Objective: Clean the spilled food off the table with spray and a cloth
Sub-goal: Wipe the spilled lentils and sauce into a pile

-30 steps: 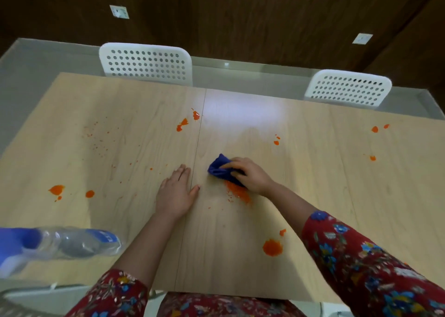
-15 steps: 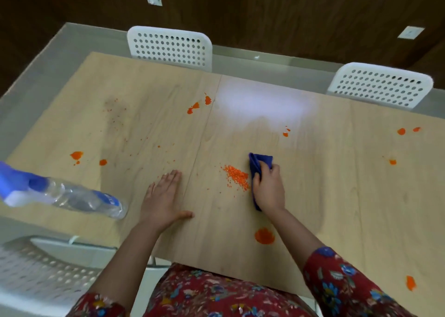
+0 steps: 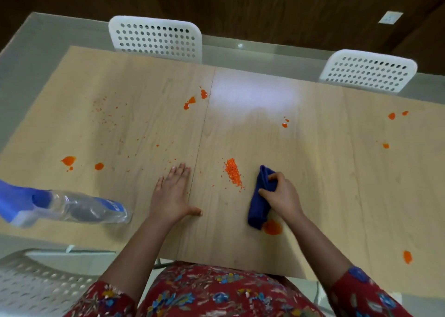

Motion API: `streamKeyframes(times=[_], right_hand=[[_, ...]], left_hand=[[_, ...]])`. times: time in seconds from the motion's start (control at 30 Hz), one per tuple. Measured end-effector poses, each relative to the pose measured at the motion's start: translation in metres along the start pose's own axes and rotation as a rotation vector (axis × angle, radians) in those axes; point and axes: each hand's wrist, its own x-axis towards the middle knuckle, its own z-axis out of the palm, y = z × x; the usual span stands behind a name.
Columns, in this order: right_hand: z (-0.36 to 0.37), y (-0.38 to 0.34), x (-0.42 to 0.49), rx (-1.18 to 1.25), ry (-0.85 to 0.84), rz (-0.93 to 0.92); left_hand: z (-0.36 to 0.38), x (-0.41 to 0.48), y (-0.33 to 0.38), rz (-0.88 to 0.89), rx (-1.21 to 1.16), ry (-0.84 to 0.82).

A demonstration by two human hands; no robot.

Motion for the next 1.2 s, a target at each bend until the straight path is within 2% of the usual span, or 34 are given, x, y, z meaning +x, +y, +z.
streamKeyframes(times=[0.17,0.3,0.37,0.5,0.67,0.83,0.93,1.07,1.2], right_hand=[[0.064,-0.056,-0.009,0.165,0.040,-0.061],[0.051,-0.056,0.000,0.340,0.138,-0.063],[0.027,-0.038,0.013,0.255,0.208,-0.035],[0.008,-0.025,0.034,0.013,0.162,0.025],[0.044,-0.072,0.044,-0.056,0.151,-0.149],[0.075,-0.107,0.038,-0.060,0.005,-0.364],[0.062,-0.102,0.056,-0.019,0.098,-0.355],[0.050,-0.100,0.087,-0.205,0.134,-0.297],[0.070,-0.130,0.089,-0.389,-0.025,-0.517]], left_hand=[[0.000,-0.003,0.000,0.029,-0.028,0.043],[0.004,-0.010,-0.005,0.053,-0.049,0.076],[0.006,-0.009,-0.008,0.052,-0.056,0.070],[0.008,-0.007,-0.010,0.041,-0.069,0.053],[0.008,-0.004,-0.010,0.037,-0.076,0.055],[0.009,-0.005,-0.010,0.024,-0.088,0.065],[0.009,-0.006,-0.011,0.025,-0.094,0.058],[0.008,-0.006,-0.011,0.026,-0.088,0.060],[0.010,-0.010,-0.011,0.011,-0.081,0.077]])
